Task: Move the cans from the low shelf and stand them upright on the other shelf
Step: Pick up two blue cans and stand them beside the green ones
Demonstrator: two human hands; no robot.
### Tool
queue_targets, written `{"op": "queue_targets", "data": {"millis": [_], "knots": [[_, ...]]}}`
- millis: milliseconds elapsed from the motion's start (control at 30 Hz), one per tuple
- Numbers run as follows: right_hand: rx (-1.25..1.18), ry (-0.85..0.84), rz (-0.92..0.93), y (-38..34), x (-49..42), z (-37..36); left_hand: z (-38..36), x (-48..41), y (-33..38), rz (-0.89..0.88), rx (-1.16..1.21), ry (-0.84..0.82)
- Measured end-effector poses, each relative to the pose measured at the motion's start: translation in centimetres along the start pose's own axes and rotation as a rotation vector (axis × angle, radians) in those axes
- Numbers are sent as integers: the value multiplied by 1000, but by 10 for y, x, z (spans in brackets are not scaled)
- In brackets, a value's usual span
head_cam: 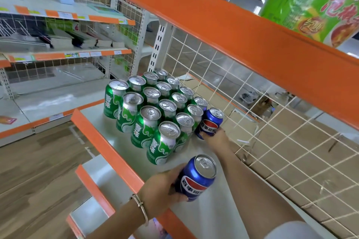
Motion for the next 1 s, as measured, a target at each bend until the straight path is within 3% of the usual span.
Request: {"op": "queue_targets", "data": {"millis": [67, 200, 333, 400, 533, 800, 900, 1000], "knots": [[-14, -24, 17, -1, 10, -2, 0, 0, 2, 1, -29, -4], [-334, -134, -80, 13, 55, 11, 1, -2, 7, 10, -7, 43], [-376, -661, -40, 29, 119, 24, 0, -5, 9, 69, -51, 89], [-347, -785, 23, 28, 141, 23, 1, -7, 12, 86, -118, 108], [-274, -445, 50, 26, 139, 12, 2, -6, 16, 105, -223, 181], [-492, -84, -2, 30, 96, 4, -3, 0, 16, 62, -435, 88], [-529, -28, -14, 25, 73, -4, -3, 1, 19, 31, -476, 78], [-472, -78, 47, 16, 55, -9, -3, 1, 19, 23, -488, 86]]}}
Point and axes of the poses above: each hand's wrist, its own x-axis away from the middle knuckle, its own z-axis out of the back of the hand, y = z × x, the point moved 5 cm from there along -x, towards the middle knuckle, and after that the axes turned 9 degrees about -z, right-handed, at the moved point
